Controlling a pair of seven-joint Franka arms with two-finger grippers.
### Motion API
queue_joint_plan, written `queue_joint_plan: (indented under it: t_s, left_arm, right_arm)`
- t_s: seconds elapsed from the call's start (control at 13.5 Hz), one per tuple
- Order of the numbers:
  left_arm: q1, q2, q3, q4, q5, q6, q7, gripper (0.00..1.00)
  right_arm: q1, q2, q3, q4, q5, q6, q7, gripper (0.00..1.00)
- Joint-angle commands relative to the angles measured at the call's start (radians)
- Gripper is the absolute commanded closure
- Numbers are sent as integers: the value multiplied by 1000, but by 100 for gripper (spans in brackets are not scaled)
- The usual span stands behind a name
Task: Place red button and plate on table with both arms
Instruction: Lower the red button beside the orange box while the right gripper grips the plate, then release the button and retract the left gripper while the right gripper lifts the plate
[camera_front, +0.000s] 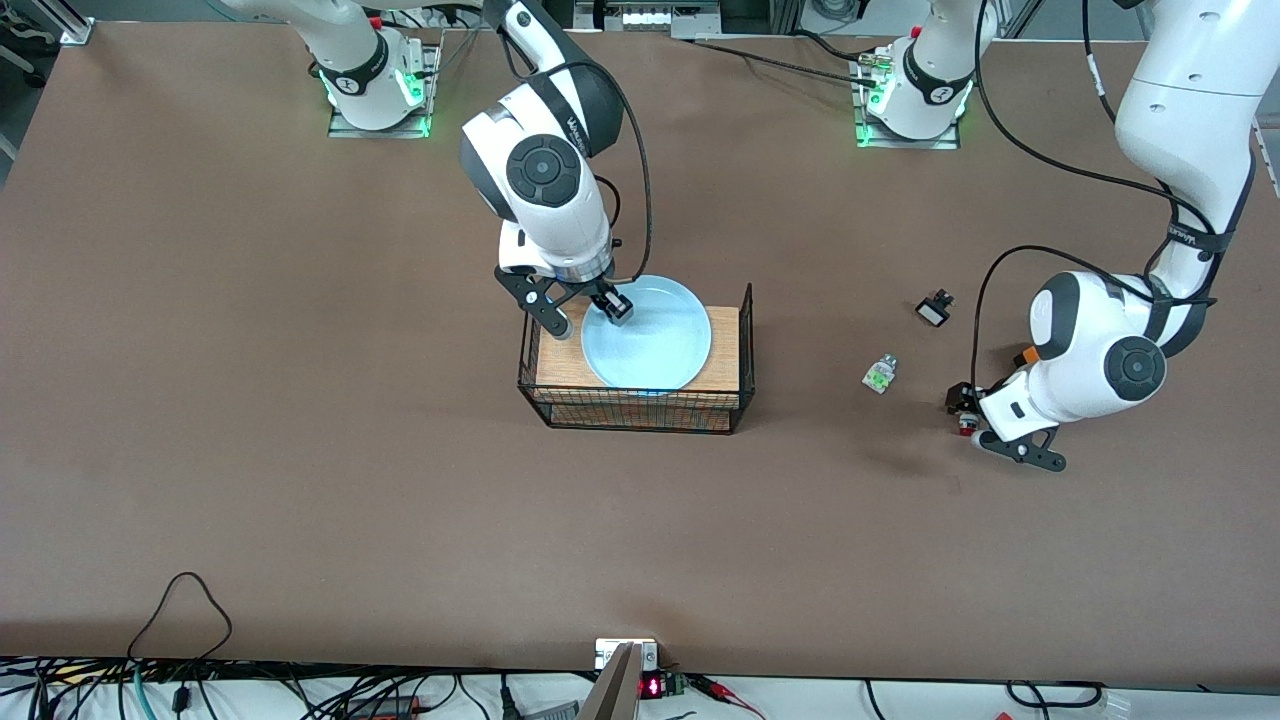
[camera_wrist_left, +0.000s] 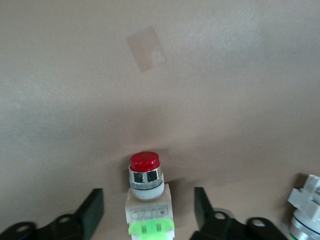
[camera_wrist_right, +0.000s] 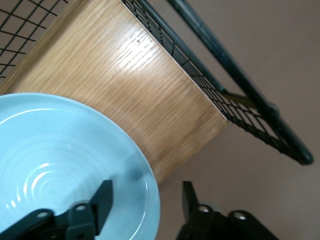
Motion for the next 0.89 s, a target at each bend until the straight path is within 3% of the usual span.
queue_joint_plan:
  t_s: [0.0,0.44,0.81]
  left_arm:
    - [3,-97,-20,32,17,-127,-9,0]
    - [3,-177,-61,263,4,-542,-18,0]
    - [1,-211,-104,469,3,-832,-73,0]
  right_arm:
    - [17,-16,-10,-10,-12,-12,22,51]
    - [15,-11,-10,-11,-12,-12,-9,95]
    - [7,-8,-11,-11,-9,-14,-72,100]
